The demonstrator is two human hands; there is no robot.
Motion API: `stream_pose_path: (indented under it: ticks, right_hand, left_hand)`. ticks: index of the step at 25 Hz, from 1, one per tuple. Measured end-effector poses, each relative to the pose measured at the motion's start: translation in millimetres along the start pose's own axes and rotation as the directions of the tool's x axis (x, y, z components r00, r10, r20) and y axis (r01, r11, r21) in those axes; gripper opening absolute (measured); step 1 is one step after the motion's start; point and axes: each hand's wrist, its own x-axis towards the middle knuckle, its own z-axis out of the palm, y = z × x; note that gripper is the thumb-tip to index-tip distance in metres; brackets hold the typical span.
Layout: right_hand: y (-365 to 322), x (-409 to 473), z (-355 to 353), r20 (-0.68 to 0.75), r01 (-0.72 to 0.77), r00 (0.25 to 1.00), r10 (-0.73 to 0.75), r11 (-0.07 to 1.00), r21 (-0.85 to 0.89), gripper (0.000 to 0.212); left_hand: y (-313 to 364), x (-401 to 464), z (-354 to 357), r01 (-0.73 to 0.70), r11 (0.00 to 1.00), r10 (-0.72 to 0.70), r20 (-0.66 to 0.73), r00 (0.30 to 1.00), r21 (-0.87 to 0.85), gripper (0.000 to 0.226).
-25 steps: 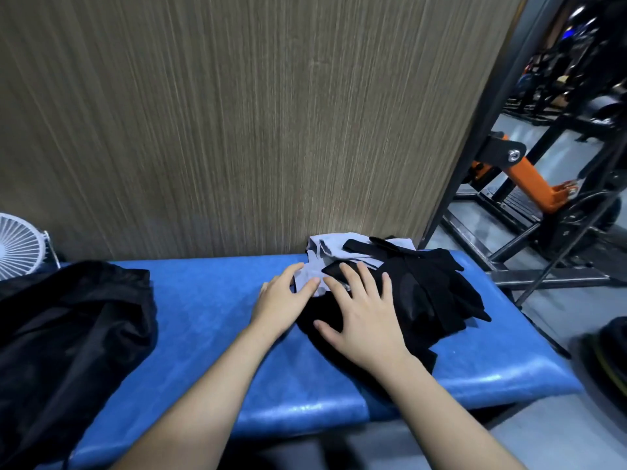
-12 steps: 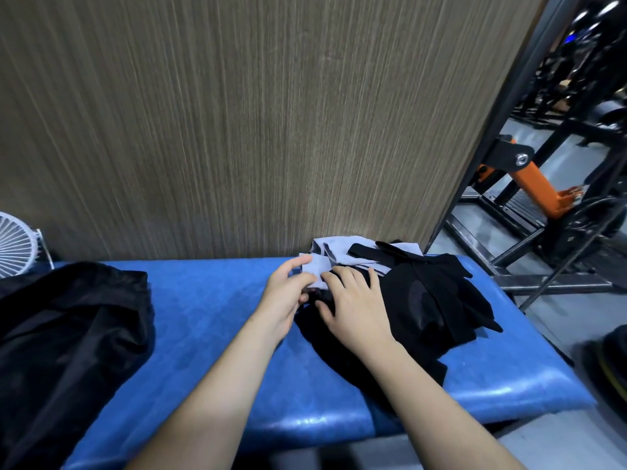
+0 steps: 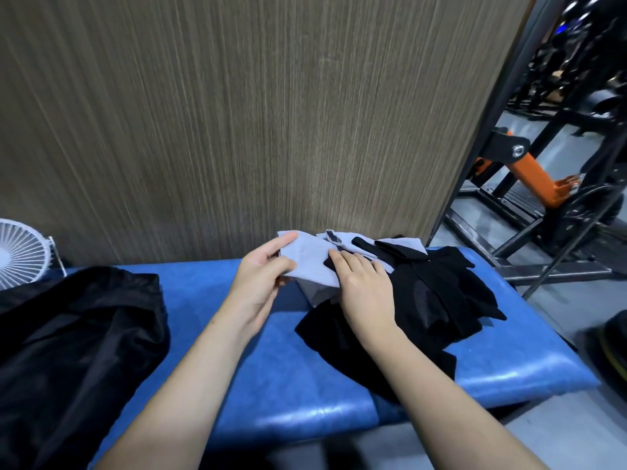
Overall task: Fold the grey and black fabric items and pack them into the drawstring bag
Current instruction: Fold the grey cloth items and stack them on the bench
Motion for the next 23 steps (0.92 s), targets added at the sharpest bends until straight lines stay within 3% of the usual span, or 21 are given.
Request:
stream_pose_path:
  ticks: [6,9,13,19,23]
  right_hand:
    - [-9.2,13.6,-14.6,-0.041,-0.128,0.991,0.125,0.989,-0.078,0.076]
    - [5.0,11.9,-10.4,0.004,-0.160,0.987,0.162,0.978,-0.135,0.068]
    - [13.4,1.4,7.6,0.112,-0.123,0.982,0.151,0.967,-0.222,0.056]
    - [0.8,1.1,10.5,0.025,0.040,0.999,-0.034,0.962,-0.270,0.061]
    - [-26.5,-2.4,11.2,-0.068,0.175,0.980,-0.189,0.968,-0.178,0.050]
  left_hand:
    - [22.2,-14.5,-19.0,-0.076,0.993,0.078,0.020,0.997,-0.088,0.047]
    - [30.5,-15.9,-34.6,-0.092,0.990,0.092,-0.011,0.996,-0.107,0.047]
    - [26.3,-17.5,-56.2,-0.029,0.998,0.032,-0.045,0.998,0.056,0.048]
    - [1.3,-14.3,-84.9,0.174,0.926,-0.113,-0.192,0.975,0.334,0.049]
    - [8.8,-24.7,-100.4,0.137,0.928,-0.073,-0.192,0.979,0.346,0.050]
